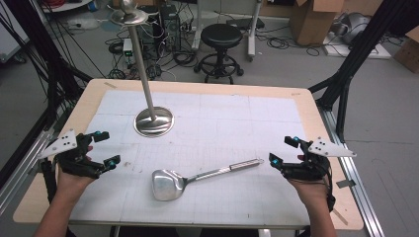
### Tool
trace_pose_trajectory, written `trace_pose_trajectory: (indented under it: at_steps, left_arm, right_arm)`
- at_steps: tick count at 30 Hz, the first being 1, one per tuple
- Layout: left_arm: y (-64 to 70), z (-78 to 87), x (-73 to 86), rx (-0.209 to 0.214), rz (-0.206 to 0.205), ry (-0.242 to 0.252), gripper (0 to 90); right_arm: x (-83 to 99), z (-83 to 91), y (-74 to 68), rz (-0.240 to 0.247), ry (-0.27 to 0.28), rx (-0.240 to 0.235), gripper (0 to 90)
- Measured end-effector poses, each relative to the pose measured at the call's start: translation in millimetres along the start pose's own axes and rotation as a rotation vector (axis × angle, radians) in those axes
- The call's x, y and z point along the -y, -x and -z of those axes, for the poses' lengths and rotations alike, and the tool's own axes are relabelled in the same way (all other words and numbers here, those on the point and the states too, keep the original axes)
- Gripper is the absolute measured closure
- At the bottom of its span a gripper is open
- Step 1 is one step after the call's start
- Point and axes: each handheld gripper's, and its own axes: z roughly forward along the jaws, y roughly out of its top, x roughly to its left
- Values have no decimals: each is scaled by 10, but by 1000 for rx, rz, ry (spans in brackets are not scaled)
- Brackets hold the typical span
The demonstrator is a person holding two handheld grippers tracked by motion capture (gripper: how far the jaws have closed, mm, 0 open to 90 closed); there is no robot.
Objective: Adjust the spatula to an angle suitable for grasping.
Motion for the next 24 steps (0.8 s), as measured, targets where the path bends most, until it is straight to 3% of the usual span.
trace_pose_trajectory:
  at_steps: [11,14,24]
  left_arm:
    - [-17,-73,-5,-9,-8,1,17]
    - [-19,-105,8,-4,-6,-5,17]
    - [-11,-91,5,-8,-9,-9,18]
  right_arm:
    - [42,24,-9,3,-8,-9,137]
    - [67,50,0,-21,1,-4,142]
    - [63,11,-22,0,-12,-6,147]
